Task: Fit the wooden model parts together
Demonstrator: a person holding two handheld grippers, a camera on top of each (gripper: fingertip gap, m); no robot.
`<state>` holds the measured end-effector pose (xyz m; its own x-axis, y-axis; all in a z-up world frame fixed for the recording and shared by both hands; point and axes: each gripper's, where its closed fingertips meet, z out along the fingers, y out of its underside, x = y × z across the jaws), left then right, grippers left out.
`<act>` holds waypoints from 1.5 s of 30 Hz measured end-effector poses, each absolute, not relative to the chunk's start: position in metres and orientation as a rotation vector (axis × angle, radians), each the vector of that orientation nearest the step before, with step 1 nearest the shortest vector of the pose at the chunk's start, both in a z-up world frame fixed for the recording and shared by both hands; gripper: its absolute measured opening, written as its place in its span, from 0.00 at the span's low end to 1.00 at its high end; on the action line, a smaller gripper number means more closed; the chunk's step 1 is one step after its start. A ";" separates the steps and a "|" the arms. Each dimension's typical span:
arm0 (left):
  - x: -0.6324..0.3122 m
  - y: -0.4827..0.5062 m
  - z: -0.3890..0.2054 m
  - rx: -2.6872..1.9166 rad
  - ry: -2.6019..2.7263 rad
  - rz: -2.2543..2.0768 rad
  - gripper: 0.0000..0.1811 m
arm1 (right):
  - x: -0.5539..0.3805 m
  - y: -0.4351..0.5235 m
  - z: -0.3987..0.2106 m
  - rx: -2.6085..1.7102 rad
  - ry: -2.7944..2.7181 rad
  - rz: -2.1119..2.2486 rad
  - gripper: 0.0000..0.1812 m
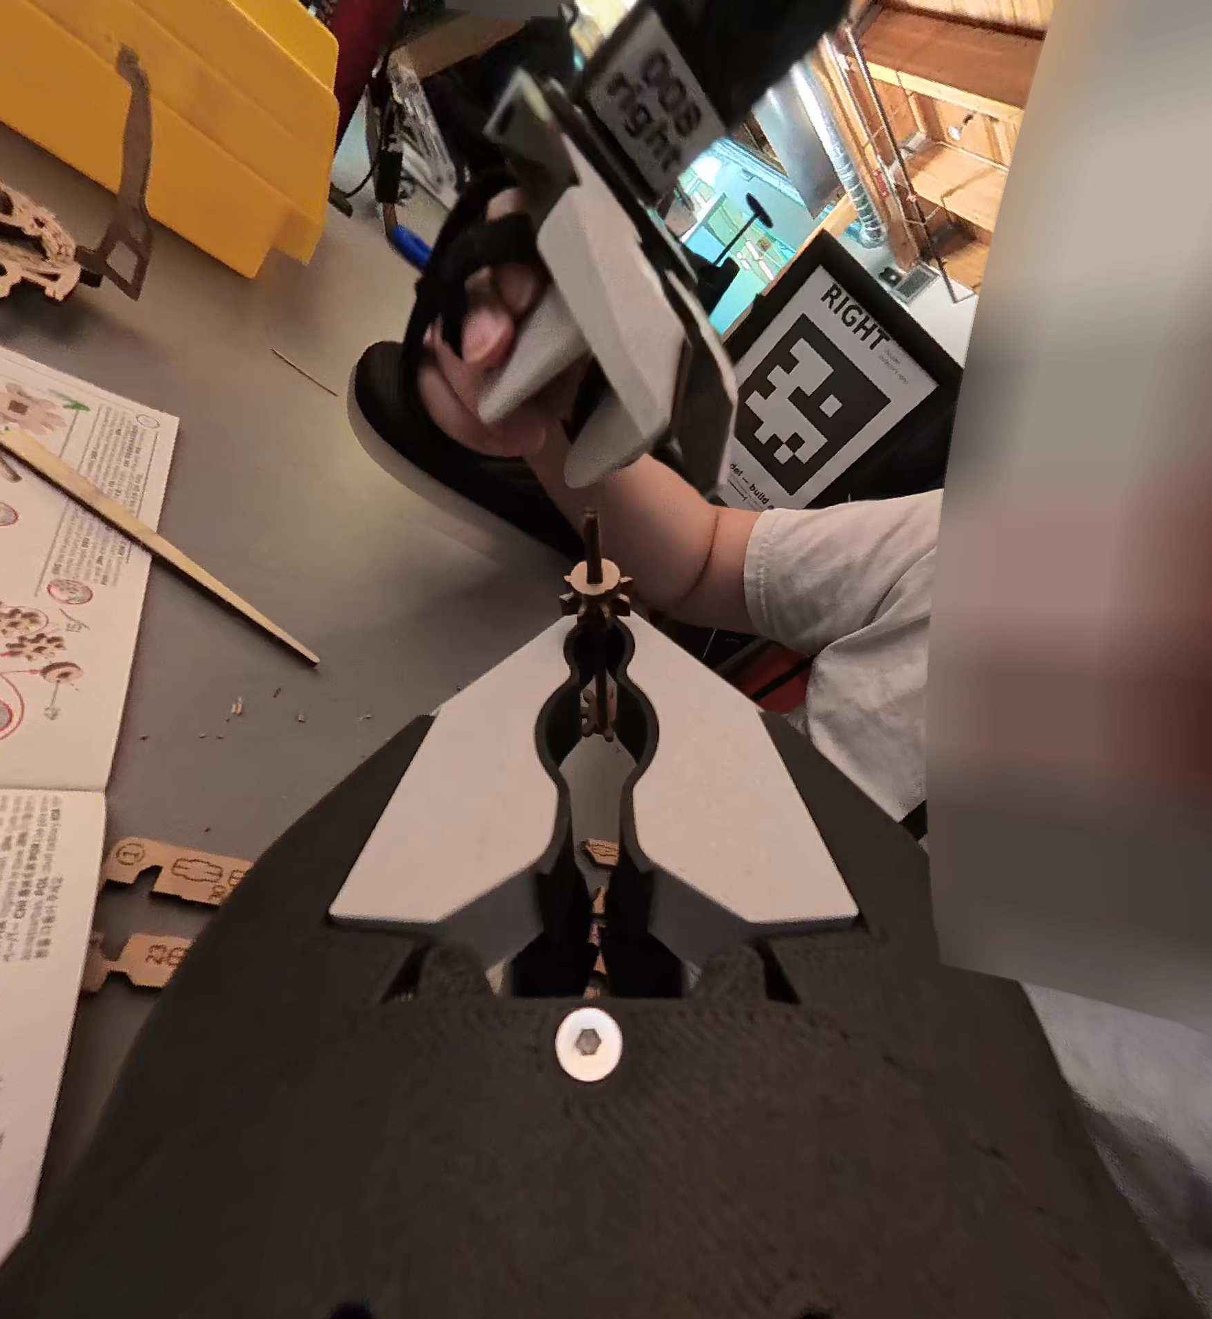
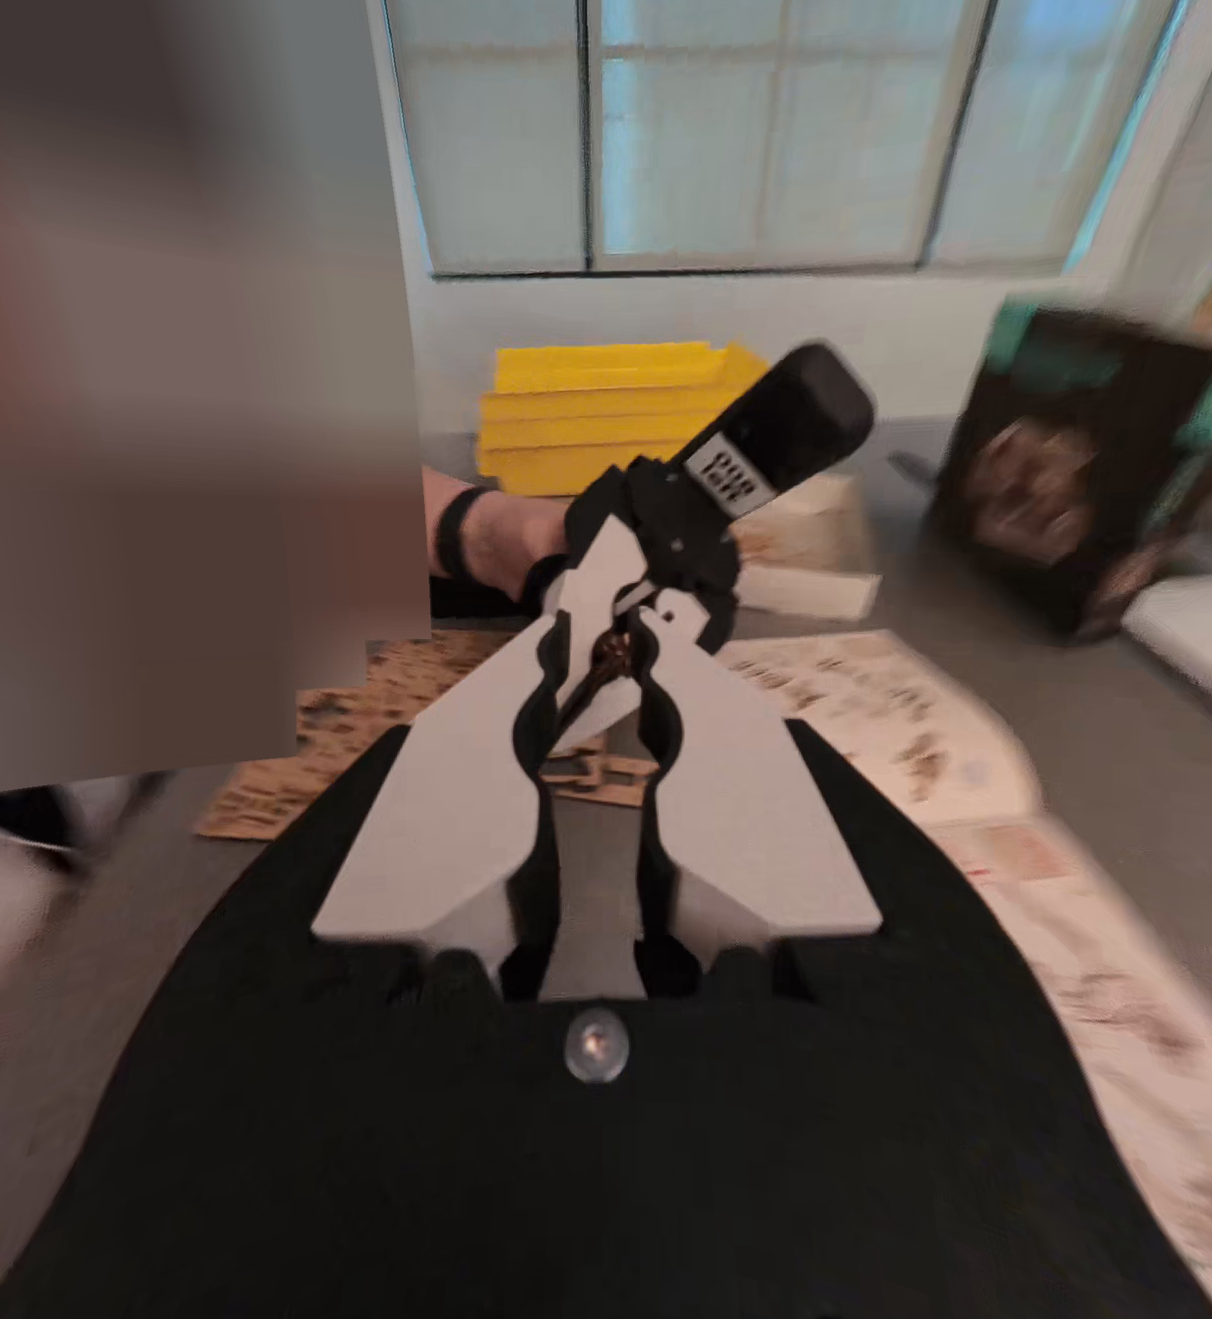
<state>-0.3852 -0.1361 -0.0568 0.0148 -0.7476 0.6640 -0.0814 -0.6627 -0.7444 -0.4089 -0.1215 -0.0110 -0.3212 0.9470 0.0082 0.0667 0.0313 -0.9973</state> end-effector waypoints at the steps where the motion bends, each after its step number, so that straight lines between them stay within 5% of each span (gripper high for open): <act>1: -0.385 -0.138 -0.054 -1.765 0.861 -1.695 0.00 | -0.407 -0.120 -0.008 -1.009 -1.511 1.269 0.08; 23: -0.374 -0.160 -0.054 -1.750 1.002 -1.753 0.01 | -0.411 -0.140 -0.038 -0.867 -1.730 0.931 0.04; 28: -0.390 -0.133 -0.047 -1.684 0.995 -1.462 0.14 | -0.404 -0.123 -0.025 -0.952 -1.624 1.026 0.04; 32: -0.400 -0.122 -0.038 -1.573 1.101 -1.056 0.13 | -0.400 -0.121 -0.016 -0.984 -1.567 1.166 0.04; 37: -0.405 -0.117 -0.015 -1.365 1.129 -0.562 0.01 | -0.398 -0.127 -0.016 -0.991 -1.584 1.251 0.04; 45: -0.395 -0.127 -0.030 -1.373 1.265 -0.497 0.09 | -0.398 -0.130 -0.016 -0.949 -1.600 1.214 0.04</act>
<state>-0.3955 -0.1269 -0.0303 0.3302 -0.8703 -0.3655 -0.3892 0.2272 -0.8927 -0.3984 -0.1303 -0.0164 -0.3130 0.9288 0.1983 0.0593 0.2275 -0.9720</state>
